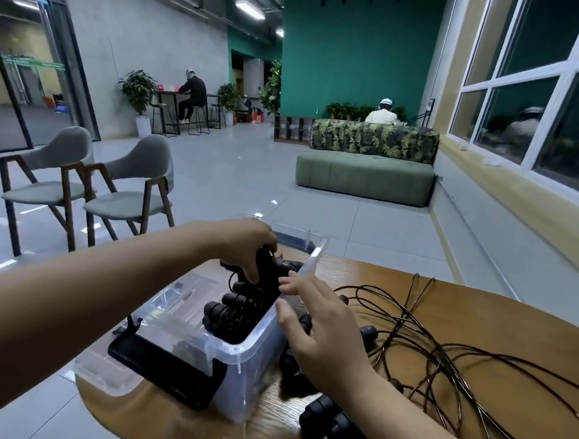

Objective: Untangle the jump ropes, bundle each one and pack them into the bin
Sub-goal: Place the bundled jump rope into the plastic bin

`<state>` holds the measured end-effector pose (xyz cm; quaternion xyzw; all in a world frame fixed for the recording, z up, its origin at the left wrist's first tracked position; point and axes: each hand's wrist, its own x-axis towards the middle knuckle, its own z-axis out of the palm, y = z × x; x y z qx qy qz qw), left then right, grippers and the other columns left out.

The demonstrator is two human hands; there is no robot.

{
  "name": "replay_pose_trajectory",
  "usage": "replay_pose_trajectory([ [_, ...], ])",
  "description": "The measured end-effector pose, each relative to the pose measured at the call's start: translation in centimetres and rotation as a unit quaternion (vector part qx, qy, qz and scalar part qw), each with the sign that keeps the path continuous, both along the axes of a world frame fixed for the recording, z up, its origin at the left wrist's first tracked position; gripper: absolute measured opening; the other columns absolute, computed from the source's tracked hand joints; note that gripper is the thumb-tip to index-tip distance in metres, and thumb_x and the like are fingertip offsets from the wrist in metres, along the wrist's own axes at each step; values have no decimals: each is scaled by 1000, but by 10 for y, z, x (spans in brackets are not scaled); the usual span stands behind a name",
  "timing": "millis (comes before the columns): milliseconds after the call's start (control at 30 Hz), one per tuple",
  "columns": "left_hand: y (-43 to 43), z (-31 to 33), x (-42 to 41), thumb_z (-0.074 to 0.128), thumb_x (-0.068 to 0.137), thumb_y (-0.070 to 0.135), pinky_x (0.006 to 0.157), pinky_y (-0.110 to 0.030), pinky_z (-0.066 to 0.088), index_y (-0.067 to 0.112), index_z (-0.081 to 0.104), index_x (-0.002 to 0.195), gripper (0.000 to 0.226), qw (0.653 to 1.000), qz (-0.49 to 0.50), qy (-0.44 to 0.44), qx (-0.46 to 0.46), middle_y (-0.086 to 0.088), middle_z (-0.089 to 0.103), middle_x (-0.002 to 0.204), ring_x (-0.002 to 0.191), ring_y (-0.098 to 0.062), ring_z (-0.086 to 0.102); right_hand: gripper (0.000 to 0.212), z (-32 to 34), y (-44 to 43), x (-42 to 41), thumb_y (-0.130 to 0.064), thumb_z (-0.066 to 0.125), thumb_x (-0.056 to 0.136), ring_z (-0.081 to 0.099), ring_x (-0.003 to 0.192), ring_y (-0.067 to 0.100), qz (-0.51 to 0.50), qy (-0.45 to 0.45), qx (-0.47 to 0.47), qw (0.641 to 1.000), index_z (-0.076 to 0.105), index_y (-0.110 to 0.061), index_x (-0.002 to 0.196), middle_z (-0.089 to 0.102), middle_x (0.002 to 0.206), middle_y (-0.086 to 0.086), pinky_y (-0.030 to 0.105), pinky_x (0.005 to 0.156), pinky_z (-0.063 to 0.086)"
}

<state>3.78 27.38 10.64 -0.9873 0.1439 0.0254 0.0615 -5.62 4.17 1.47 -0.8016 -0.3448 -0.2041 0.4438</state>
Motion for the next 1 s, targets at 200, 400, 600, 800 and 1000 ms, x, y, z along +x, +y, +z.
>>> replay_pose_trajectory([
  [200, 14, -31, -2, 100, 56, 41, 86, -36, 55, 30, 71, 120, 71, 998, -37, 23, -33, 10, 65, 103, 98, -16, 61, 18, -3, 1, 0, -40, 59, 103, 59, 124, -5, -6, -2, 17, 1000, 69, -30, 115, 67, 128, -23, 26, 98, 53],
  [400, 38, -45, -2, 100, 64, 26, 80, -21, 48, 25, 74, 129, 70, 987, -2, -65, -147, 7, 66, 120, 101, -13, 63, 22, -3, 3, 0, -45, 59, 104, 61, 124, -4, -14, -11, 3, 1000, 69, -30, 115, 67, 130, -22, 31, 95, 57],
  [600, 37, -50, 3, 97, 67, 34, 88, -27, 57, 42, 78, 118, 55, 980, 13, 36, -197, 22, 75, 101, 93, 1, 69, 26, -2, 1, 1, -49, 57, 104, 59, 129, -5, -14, -11, -13, 1000, 70, -31, 117, 67, 132, -23, 31, 95, 58],
  [800, 31, -51, 19, 95, 74, 36, 89, -35, 56, 33, 81, 107, 36, 977, 38, 44, -203, 7, 70, 105, 95, -12, 67, 26, -2, 2, 1, -48, 57, 104, 61, 128, -2, -9, -7, -13, 1000, 70, -30, 118, 68, 133, -21, 35, 95, 59],
  [1000, 21, -44, 22, 94, 75, 40, 89, -32, 55, 36, 80, 103, 32, 984, 16, 46, -172, 18, 73, 95, 94, -9, 68, 25, -1, 0, -1, -47, 58, 105, 60, 129, -3, -6, -11, -19, 1000, 69, -30, 120, 67, 135, -21, 34, 95, 58],
])
